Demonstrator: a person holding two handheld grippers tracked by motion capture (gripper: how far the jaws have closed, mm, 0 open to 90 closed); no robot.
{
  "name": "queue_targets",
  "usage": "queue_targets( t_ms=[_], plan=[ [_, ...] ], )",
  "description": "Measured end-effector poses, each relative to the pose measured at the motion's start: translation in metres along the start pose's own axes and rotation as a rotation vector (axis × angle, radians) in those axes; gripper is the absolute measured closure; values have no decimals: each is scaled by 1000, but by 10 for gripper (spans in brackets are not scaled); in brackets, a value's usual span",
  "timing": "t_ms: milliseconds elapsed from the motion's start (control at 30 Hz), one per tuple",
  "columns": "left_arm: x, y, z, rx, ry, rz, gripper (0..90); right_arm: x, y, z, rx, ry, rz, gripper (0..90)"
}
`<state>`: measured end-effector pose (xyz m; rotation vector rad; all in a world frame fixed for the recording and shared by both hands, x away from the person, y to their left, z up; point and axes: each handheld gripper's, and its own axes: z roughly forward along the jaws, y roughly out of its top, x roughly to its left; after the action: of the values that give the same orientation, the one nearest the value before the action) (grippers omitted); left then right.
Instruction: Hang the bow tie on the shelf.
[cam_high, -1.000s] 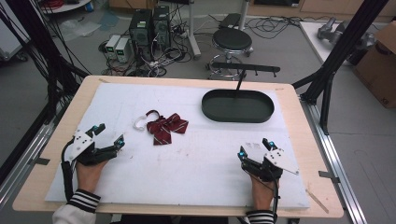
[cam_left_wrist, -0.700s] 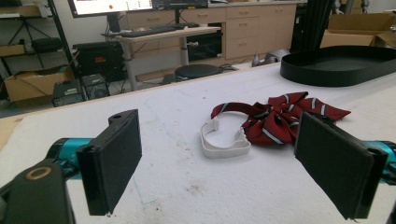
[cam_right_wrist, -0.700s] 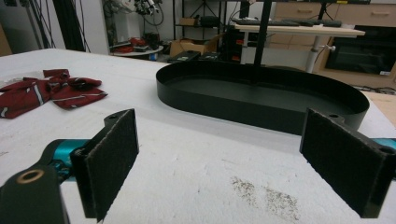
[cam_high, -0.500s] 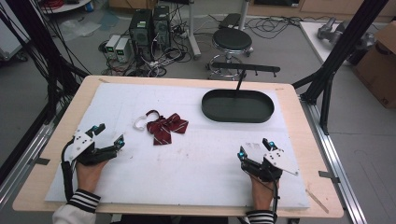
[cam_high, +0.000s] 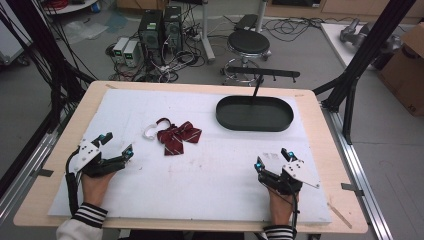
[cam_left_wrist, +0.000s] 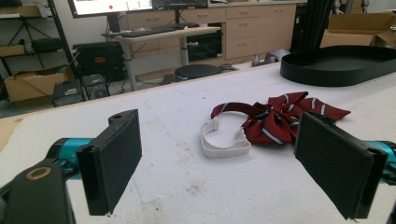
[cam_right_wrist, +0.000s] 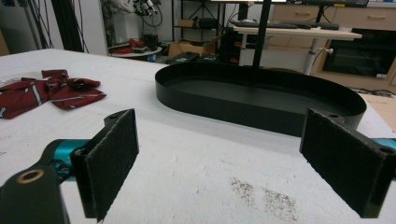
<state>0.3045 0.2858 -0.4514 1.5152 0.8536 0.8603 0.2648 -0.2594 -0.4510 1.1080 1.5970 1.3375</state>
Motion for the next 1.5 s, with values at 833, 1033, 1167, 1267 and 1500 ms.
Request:
queue_targets(
  t_ms=[833, 1033, 1167, 1267, 1500],
  plan=[
    [3, 17, 6, 34, -5, -17, 154, 1, 0, 1, 5, -2, -1, 107],
    [10, 32, 21, 111, 20, -19, 155, 0, 0, 1, 4, -3, -1, 107],
    [13, 40, 33, 150, 14, -11, 158, 0, 0, 1, 4, -4, -1, 107],
    [14, 46, 44, 186, 1, -4, 158, 0, 0, 0, 5, -3, 1, 108],
    [16, 60, 70, 265, -17, 20, 159, 0, 0, 1, 2, -4, -4, 108]
  ],
)
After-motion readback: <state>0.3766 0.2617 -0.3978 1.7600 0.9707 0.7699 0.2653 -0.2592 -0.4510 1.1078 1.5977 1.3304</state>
